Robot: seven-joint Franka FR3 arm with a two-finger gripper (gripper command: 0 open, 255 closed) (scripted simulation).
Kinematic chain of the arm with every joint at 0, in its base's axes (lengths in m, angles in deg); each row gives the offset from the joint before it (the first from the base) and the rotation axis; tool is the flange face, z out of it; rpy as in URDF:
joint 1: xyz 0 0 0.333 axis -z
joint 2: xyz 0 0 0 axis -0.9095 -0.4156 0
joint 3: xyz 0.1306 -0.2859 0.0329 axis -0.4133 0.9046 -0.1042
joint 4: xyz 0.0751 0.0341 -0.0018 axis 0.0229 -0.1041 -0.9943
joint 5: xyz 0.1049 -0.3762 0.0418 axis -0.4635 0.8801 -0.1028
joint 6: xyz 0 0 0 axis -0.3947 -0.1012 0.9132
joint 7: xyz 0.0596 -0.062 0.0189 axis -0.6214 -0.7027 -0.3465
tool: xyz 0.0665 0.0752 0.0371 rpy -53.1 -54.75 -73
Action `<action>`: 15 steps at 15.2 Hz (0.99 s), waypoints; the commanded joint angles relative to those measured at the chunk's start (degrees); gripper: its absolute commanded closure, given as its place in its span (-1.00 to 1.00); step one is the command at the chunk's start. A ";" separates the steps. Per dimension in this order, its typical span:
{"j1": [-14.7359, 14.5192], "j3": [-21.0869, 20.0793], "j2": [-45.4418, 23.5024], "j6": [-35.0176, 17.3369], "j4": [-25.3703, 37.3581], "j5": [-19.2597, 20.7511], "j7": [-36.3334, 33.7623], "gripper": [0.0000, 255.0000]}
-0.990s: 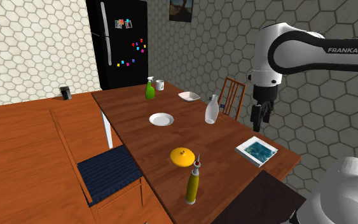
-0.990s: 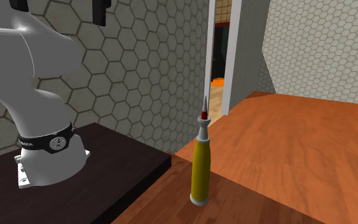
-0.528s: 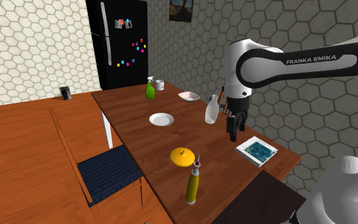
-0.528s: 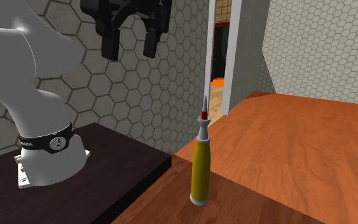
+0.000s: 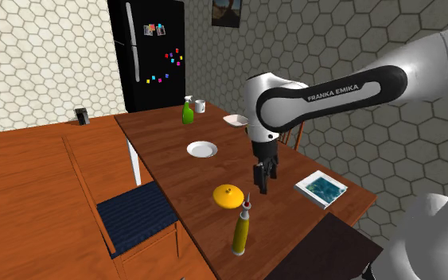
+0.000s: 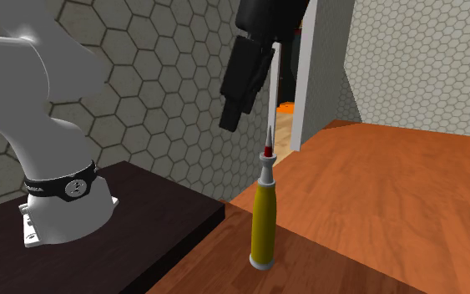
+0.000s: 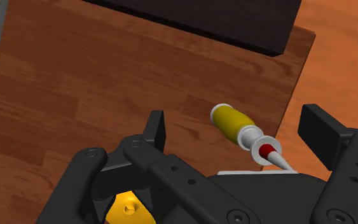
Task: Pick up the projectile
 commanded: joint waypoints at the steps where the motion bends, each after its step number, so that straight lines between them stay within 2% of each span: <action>1: -0.86 -0.99 -4.39 -1.68 2.09 -0.20 0.20 -1.00; 6: -3.04 -3.34 -13.40 -4.30 7.10 -0.36 0.12 -1.00; 15: -3.15 -3.39 -16.49 -9.97 4.48 0.06 0.02 -1.00</action>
